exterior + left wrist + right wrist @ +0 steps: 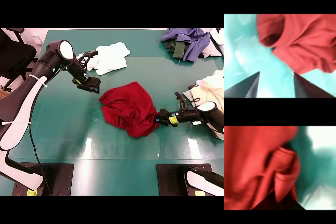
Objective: Fold the shirts.
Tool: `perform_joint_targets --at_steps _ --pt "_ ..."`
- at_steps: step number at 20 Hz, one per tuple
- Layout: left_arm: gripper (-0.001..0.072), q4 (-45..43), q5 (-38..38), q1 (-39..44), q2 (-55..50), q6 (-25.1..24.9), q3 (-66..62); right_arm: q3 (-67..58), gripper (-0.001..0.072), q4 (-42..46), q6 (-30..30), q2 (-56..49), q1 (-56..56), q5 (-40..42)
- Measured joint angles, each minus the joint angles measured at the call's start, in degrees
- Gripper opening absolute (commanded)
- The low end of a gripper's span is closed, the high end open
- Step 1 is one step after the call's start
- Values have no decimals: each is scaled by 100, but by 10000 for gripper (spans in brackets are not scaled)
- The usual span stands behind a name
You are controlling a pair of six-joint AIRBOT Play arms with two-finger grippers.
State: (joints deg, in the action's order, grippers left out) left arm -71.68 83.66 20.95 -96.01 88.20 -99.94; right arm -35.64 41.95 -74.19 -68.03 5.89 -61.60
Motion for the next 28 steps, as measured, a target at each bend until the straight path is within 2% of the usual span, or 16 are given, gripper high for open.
perform_joint_targets --at_steps 5,9,10,11,14,17,23,24,25,26,27,28 --pt "500 76 310 -9 0 -46 649 -295 25 31 7 619 -57 72" --pt "514 337 -737 -7 -17 -208 1062 -352 25 284 -149 1480 404 -83" --pt "529 457 -1051 -9 -35 -291 1106 -356 25 330 -170 1668 516 -168" --pt "633 634 -1351 -4 -61 -426 1141 -361 24 363 -179 1832 614 -260" --pt "633 1261 -1762 4 -188 -1014 1196 -367 25 428 -210 2122 831 -402" --pt "631 1744 -1762 103 -317 -1532 1217 -372 25 457 -221 2210 927 -468" --pt "610 2002 -1921 643 -527 -1869 1226 -374 25 463 -219 1937 981 -566" --pt "576 1919 -2024 748 -575 -1869 1226 -376 25 457 -214 1912 981 -590" --pt "408 1749 -2170 809 -623 -1821 1226 -376 25 448 -203 1908 981 -597" --pt "72 1617 -2277 850 -678 -1733 1228 -376 25 439 -197 1934 981 -597" --pt "24 1512 -2352 885 -706 -1655 1222 -376 25 439 -192 1991 986 -608" --pt "24 1469 -2365 916 -734 -1628 1185 -376 25 442 -186 2052 1021 -616"
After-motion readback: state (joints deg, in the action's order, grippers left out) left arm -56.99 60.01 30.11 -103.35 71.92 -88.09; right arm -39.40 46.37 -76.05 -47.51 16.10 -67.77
